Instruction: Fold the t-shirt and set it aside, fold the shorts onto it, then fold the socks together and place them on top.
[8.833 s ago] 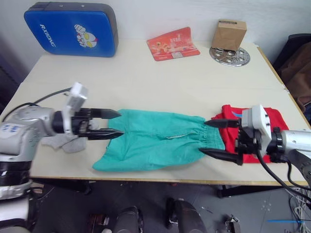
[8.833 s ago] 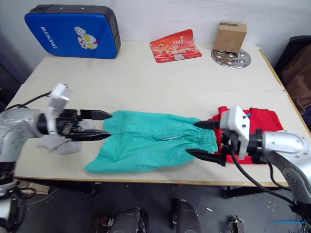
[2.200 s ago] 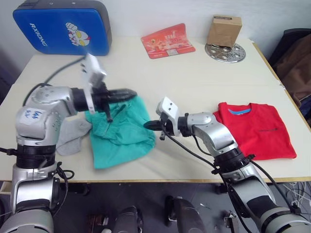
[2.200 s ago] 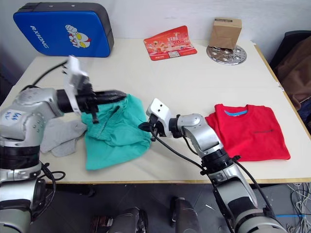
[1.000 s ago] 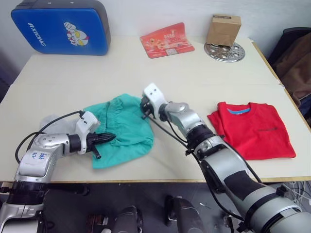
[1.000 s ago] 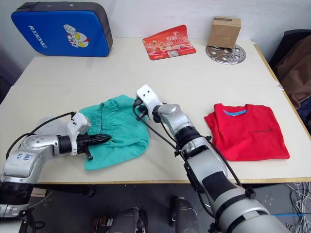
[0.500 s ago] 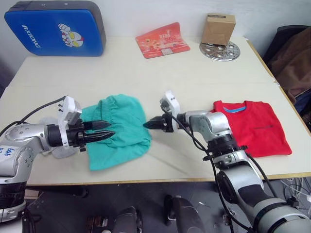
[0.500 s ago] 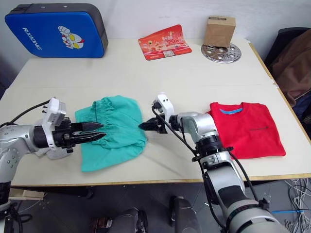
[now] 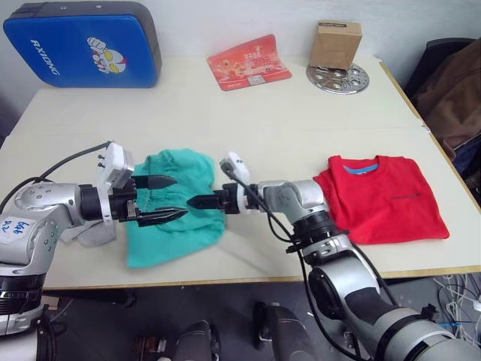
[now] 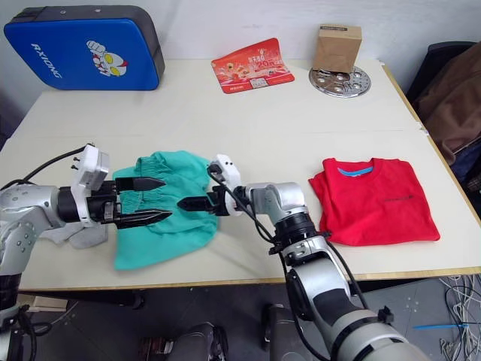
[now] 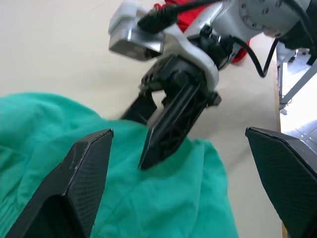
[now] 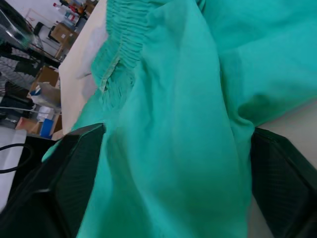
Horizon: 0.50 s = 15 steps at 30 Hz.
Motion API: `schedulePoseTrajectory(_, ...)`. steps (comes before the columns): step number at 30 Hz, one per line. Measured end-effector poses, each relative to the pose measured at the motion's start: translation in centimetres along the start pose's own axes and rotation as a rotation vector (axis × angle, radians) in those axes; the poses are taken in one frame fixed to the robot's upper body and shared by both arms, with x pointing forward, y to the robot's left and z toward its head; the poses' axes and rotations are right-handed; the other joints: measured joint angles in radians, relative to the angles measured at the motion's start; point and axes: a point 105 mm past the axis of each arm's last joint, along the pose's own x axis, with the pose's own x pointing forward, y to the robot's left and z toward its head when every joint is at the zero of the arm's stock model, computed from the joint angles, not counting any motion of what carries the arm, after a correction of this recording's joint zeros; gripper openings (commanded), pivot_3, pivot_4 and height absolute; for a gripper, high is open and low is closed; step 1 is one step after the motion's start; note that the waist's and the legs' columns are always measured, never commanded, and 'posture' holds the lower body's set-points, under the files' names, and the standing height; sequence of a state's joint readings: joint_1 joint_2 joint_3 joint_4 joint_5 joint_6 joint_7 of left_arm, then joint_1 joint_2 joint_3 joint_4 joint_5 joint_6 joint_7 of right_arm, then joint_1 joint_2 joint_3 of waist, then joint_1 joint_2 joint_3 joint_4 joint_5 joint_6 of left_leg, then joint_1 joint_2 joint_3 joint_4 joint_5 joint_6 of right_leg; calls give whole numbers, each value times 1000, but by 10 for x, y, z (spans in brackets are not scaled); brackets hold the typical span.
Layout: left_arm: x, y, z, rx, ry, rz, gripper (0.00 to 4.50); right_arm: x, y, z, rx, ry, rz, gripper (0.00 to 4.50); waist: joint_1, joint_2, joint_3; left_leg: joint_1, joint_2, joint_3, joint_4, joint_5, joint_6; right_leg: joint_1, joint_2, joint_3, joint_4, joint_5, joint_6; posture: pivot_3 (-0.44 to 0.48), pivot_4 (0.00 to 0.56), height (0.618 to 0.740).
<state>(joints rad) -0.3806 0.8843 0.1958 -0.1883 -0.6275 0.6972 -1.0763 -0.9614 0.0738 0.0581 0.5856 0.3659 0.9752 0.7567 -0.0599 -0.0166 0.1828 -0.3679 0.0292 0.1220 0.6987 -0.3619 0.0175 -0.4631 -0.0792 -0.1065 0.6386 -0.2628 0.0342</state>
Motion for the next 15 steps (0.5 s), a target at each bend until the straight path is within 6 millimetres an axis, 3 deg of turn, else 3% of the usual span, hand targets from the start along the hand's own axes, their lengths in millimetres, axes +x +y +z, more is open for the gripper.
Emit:
schedulePoseTrajectory(9,1,-2,6,8,-16,-29,4500,-4,-4,3,1,-13,-8,64,3,0,0,0,0,0,0,1,-1,1,0,0,1,0,0,0,150,740)
schedulePoseTrajectory(15,6,-7,11,23,-14,-102,4500,-27,-14,8,18,-36,-50,25,16,0,0,-1,-1,-2,1,1,0,0,-1,0,1,0,0,0,150,740)
